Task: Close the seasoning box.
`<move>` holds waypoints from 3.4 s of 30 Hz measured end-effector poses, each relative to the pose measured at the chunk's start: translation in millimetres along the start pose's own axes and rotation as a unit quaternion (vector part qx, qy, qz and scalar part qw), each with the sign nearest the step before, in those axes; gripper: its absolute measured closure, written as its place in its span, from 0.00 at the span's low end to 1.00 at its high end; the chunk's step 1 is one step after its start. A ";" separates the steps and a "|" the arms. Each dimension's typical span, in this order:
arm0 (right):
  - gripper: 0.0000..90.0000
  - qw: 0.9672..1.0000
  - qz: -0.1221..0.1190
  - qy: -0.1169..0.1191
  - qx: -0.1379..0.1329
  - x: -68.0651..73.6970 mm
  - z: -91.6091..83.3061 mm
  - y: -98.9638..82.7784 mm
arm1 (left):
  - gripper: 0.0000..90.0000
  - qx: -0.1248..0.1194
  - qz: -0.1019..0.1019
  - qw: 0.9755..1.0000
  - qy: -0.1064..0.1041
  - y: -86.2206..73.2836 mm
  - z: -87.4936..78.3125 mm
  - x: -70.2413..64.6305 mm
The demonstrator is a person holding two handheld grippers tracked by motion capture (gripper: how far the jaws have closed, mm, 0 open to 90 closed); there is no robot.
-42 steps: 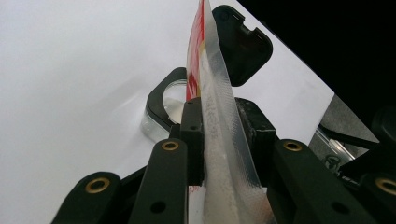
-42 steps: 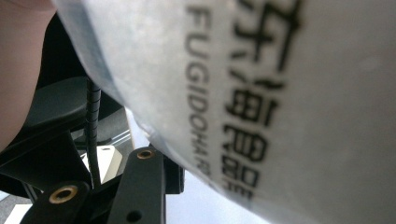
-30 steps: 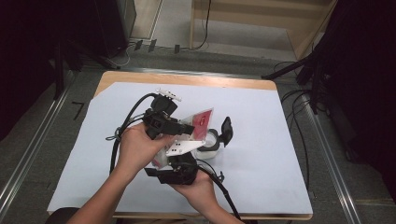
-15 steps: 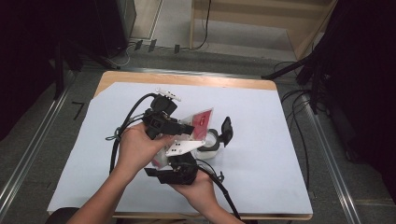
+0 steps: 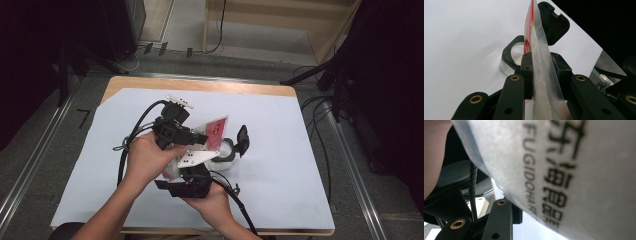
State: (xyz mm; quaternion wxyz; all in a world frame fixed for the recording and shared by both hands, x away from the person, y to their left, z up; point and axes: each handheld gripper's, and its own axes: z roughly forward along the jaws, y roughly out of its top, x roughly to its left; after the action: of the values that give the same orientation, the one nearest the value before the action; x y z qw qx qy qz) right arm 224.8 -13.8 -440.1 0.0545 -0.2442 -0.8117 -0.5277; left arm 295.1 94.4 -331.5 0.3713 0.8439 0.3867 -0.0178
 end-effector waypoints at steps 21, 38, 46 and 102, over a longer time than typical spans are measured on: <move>0.70 1.000 0.007 0.001 -0.001 -0.1 -0.2 1.0 | 0.83 0.000 -0.008 1.000 -0.004 1.9 0.8 0.3; 0.69 1.000 0.011 0.001 -0.005 -1.0 -1.8 3.2 | 0.83 0.005 -0.007 1.000 -0.003 6.5 2.2 -0.2; 0.70 1.000 0.001 -0.005 -0.004 -0.2 -2.3 3.5 | 0.83 0.007 -0.007 1.000 -0.002 8.1 2.8 -0.9; 0.71 1.000 0.011 -0.011 -0.015 0.4 -5.5 4.1 | 0.83 0.005 -0.002 1.000 0.000 11.8 4.6 -6.5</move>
State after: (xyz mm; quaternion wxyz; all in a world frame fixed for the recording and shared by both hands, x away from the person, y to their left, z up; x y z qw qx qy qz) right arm 225.4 -17.2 -434.2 0.0476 -0.2599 -0.8015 -0.5365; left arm 299.6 82.3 -325.5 0.3670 0.8449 0.3885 -0.0211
